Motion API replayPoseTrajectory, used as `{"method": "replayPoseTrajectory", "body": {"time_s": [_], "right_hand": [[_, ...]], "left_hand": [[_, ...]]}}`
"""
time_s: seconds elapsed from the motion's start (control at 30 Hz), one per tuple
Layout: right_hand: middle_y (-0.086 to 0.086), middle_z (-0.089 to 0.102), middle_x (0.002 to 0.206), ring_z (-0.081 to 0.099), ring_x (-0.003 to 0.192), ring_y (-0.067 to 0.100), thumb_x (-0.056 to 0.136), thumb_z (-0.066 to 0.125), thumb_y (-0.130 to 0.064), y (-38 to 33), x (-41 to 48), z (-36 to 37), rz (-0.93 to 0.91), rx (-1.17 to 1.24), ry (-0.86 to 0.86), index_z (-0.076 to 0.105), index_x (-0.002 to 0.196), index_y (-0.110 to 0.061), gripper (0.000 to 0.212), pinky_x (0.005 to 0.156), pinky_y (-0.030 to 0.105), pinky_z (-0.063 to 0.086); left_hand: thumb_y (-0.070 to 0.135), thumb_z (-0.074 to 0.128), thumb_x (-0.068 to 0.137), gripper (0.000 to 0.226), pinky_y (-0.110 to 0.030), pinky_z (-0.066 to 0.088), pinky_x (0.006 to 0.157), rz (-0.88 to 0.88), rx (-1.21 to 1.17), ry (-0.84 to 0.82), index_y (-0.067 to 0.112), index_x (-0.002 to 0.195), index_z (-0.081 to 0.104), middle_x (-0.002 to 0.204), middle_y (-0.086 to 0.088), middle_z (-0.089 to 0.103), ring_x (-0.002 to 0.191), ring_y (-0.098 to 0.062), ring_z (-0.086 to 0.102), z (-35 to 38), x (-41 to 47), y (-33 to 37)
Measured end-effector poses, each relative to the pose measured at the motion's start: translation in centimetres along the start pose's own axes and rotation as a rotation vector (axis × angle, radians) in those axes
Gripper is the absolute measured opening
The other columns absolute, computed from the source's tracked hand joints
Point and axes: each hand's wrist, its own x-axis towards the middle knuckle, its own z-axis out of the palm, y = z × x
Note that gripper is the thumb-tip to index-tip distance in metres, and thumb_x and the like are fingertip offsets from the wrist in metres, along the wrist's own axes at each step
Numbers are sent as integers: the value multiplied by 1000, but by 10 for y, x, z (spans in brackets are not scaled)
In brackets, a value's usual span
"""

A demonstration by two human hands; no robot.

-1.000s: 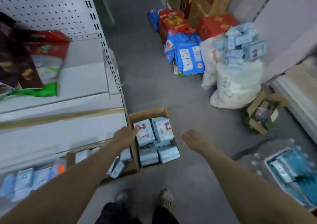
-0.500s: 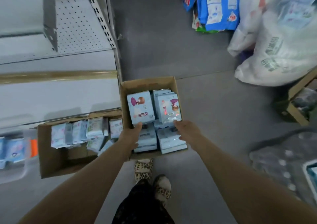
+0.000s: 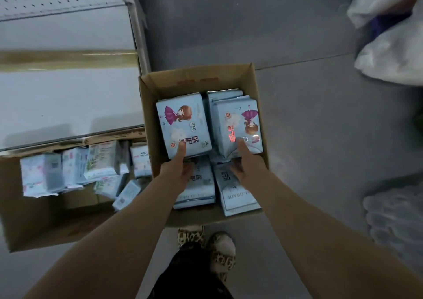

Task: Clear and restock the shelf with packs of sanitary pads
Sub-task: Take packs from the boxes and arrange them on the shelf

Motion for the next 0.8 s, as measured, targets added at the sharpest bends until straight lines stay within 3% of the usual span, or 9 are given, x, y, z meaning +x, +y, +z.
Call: {"method": "replayPoseTrajectory", "body": {"time_s": [0.17, 0.27, 0.4, 0.5, 0.53, 0.67, 0.8], "right_hand": [[4, 74, 113, 70, 106, 20, 83, 80, -40, 2, 12, 12, -9, 138, -93, 65, 119, -15, 46, 96, 36, 56], [4, 75, 107, 69, 102, 19, 84, 80, -30, 1, 20, 17, -39, 224, -100, 68, 109, -18, 30, 84, 33, 57], [2, 76, 98, 68, 103, 21, 85, 80, -27, 0, 24, 17, -6, 267, -138, 70, 102, -21, 20, 87, 35, 57], [1, 77, 97, 67, 107, 21, 85, 80, -26, -1, 23, 16, 17, 280, -136, 69, 103, -21, 21, 96, 36, 55], [1, 77, 98, 67, 107, 21, 84, 80, -26, -2, 22, 17, 21, 278, -131, 69, 103, -21, 22, 97, 37, 54], [4, 77, 105, 68, 105, 21, 79, 84, -27, -3, 20, 22, 47, 255, -104, 69, 107, -21, 32, 95, 37, 55], [4, 78, 103, 69, 103, 22, 78, 85, -28, -3, 18, 22, 26, 241, -113, 69, 107, -20, 33, 95, 38, 55]], "left_hand": [[55, 84, 63, 67, -43, 58, 91, -16, -168, -33, 13, 110, 63, 109, -10, 72, 99, -28, 70, 12, 15, 9], [50, 87, 60, 75, -44, 59, 88, -24, -276, -69, 14, 122, 64, 113, -10, 73, 103, -30, 71, 14, 18, 9], [58, 97, 30, 89, -43, 54, 98, 44, -192, -65, 19, 105, 71, 103, -5, 77, 106, -28, 69, 8, 21, 10], [41, 90, 65, 57, -37, 56, 92, 11, -325, -26, 14, 109, 66, 111, -7, 71, 104, -25, 66, 11, 21, 14], [38, 89, 67, 60, -34, 58, 86, 2, -361, -4, 12, 114, 64, 114, -8, 69, 104, -25, 65, 14, 22, 17], [42, 91, 55, 79, -28, 56, 65, 5, -365, -32, 14, 123, 61, 119, -8, 70, 102, -21, 66, 21, 24, 28], [47, 92, 45, 87, -29, 52, 62, 13, -329, -48, 17, 120, 63, 117, -6, 70, 97, -19, 64, 22, 28, 32]]}}
